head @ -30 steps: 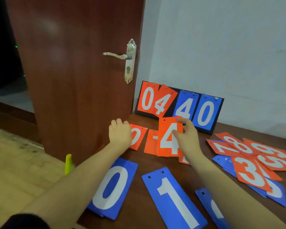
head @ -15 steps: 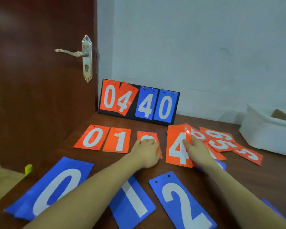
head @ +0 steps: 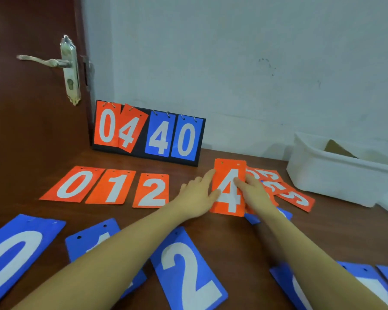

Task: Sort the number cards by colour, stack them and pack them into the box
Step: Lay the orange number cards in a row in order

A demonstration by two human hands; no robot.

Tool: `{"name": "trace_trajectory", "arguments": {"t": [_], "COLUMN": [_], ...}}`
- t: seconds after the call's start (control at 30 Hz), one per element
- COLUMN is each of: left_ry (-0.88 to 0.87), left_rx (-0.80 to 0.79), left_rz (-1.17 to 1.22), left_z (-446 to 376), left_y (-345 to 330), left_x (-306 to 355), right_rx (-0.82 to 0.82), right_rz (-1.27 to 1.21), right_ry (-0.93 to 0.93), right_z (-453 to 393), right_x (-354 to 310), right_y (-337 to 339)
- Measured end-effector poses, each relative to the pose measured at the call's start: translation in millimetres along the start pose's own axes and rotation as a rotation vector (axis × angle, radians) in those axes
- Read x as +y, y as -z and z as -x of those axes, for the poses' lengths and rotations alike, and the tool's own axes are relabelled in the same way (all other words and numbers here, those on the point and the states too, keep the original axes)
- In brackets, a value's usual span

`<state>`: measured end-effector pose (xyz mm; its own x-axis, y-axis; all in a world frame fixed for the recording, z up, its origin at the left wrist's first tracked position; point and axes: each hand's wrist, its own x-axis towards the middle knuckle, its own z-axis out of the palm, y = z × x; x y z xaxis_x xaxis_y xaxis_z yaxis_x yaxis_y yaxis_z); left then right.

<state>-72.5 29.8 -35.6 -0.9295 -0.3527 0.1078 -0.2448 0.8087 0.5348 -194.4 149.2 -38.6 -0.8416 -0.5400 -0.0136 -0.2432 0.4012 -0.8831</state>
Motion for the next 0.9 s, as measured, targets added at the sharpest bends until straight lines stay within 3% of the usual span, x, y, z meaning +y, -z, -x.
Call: {"name": "trace_trajectory", "arguments": {"t": [0.1, 0.13, 0.2, 0.27, 0.33, 0.4, 0.5, 0.57, 0.73, 0.9], "left_ry": [0.042, 0.078, 0.170, 0.248, 0.262, 0.225, 0.102, -0.030, -0.094, -0.140], "left_rx": [0.019, 0.049, 0.075, 0.011, -0.065, -0.039, 0.068, 0.066, -0.120, -0.032], "left_rz": [0.233, 0.206, -0.092, -0.303, -0.312, -0.289, -0.230, -0.244, -0.328, -0.251], "left_z": [-7.4, -9.0, -11.8, -13.1, -15.3, -18.8, -21.9, -24.6, -33.8, -36.6], "left_y": [-10.1, -12.1, -15.3, -16.0, -16.7, -17.5, -21.6, -31.2, -58.3, -58.8], "left_x": [8.5, 6.7, 1.7, -3.3, -4.3, -0.4, 13.4, 24.7, 42.4, 45.3], "right_rx": [-0.025, 0.003, 0.092, 0.196, 0.234, 0.215, 0.226, 0.228, 0.228, 0.342], "right_rz": [0.153, 0.265, 0.456, 0.583, 0.700, 0.784, 0.746, 0.723, 0.543, 0.311], "right_ry": [0.027, 0.038, 0.049, 0.054, 0.040, -0.049, -0.281, -0.333, -0.343, -0.182], "right_z": [-2.3, -1.8, 3.0, 3.1, 1.7, 2.7, 4.2, 4.5, -1.2, -2.0], "right_x": [0.2, 2.1, 5.8, 13.9, 21.1, 25.0, 31.4, 34.3, 41.4, 56.2], "right_y": [-9.3, -11.8, -10.0, 0.5, 15.9, 29.5, 43.6, 48.5, 63.9, 87.0]}}
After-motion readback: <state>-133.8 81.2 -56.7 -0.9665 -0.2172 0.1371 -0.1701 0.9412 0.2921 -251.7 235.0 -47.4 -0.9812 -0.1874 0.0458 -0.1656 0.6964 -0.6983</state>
